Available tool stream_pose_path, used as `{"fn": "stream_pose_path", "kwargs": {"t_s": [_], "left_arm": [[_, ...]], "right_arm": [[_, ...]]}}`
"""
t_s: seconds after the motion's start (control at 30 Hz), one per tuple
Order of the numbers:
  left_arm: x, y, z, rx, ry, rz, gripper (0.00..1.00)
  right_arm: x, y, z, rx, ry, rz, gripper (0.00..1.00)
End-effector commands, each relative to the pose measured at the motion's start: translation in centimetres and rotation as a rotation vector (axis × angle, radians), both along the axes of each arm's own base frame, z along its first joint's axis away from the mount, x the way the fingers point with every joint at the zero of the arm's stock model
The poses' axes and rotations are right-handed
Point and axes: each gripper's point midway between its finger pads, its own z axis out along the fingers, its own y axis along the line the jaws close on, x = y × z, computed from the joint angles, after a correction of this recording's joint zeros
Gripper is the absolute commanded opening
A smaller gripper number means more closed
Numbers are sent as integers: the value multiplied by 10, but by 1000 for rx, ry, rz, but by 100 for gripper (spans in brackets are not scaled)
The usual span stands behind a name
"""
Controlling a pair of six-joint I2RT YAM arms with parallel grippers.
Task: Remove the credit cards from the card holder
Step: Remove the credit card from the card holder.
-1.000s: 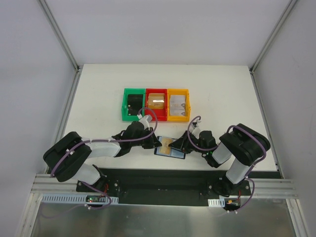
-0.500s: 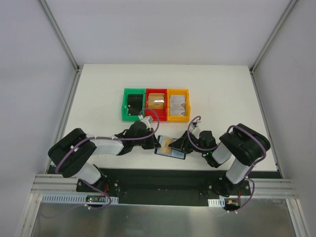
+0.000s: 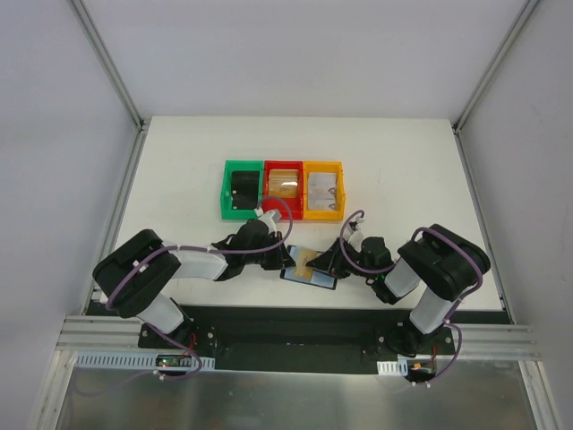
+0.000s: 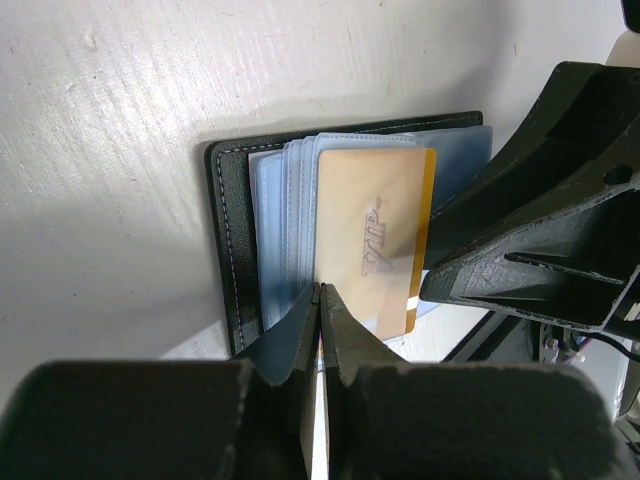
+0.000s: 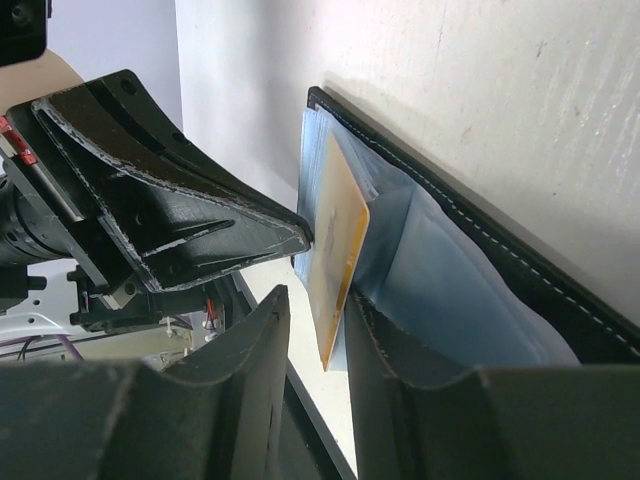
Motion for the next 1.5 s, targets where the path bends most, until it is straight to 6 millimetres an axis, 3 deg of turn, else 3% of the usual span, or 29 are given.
{"fn": "stream_pose_path", "kwargs": {"t_s": [0.0, 0.27, 0.5, 1.23, 1.3, 1.4, 1.47], "left_arm": [[-10, 6, -13, 44, 31, -9, 0], [-10, 9, -18, 58, 42, 9, 0], [-11, 10, -20, 62, 46, 9, 0], [-10, 13, -26, 81, 57, 23, 0], [-11, 13, -27, 81, 60, 21, 0], [-10, 12, -25, 77, 56, 18, 0], [-11, 11, -25, 75, 58, 11, 0]], "right_arm": [[5, 7, 23, 58, -79, 22, 30], [4, 2, 28, 66, -87, 9, 29], [5, 2, 29, 71, -88, 8, 14], [2, -9, 28, 60, -88, -4, 5], [1, -9, 28, 61, -86, 0, 7], [3, -7, 30, 66, -92, 6, 28], [3, -6, 30, 67, -91, 8, 35]]}}
